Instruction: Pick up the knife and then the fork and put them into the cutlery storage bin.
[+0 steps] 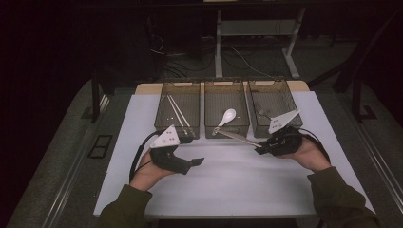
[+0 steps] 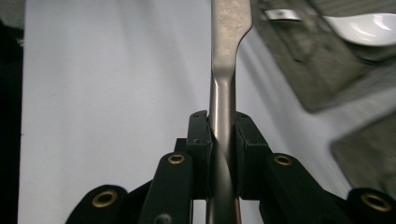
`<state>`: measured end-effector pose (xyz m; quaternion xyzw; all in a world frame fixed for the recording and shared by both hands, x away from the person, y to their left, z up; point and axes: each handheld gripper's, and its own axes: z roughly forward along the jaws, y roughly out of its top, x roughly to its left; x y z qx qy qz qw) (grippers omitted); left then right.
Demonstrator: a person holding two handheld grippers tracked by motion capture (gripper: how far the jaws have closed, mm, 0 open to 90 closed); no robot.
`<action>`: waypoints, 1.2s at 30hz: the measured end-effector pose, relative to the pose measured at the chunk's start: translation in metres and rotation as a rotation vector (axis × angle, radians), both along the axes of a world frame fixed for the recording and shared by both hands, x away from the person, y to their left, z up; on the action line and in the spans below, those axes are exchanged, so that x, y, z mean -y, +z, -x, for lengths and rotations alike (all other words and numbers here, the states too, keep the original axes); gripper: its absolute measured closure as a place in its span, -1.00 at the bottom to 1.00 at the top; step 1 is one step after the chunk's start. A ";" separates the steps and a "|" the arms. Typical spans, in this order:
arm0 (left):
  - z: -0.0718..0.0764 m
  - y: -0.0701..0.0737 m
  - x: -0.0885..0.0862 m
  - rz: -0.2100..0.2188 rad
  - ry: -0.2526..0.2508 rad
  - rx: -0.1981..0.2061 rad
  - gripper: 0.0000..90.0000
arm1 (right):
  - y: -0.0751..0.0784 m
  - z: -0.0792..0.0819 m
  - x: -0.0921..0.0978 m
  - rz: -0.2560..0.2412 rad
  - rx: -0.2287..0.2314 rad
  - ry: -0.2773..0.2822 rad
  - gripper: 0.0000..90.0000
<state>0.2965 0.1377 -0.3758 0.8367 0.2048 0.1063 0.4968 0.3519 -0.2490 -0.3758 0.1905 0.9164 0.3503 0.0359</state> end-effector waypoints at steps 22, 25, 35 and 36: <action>0.015 -0.041 -0.022 -0.026 0.141 -0.085 -1.00 | 0.029 -0.079 0.059 0.008 -0.008 -0.503 0.74; 0.016 -0.042 -0.021 -0.026 0.133 -0.082 -1.00 | 0.025 -0.090 0.066 0.005 -0.019 -0.568 0.74; 0.016 -0.044 -0.018 -0.049 0.105 -0.076 -1.00 | -0.001 -0.120 0.067 0.015 -0.064 -0.679 0.74; 0.016 -0.044 -0.018 -0.056 0.100 -0.077 -1.00 | -0.003 -0.122 0.066 0.021 -0.063 -0.680 0.74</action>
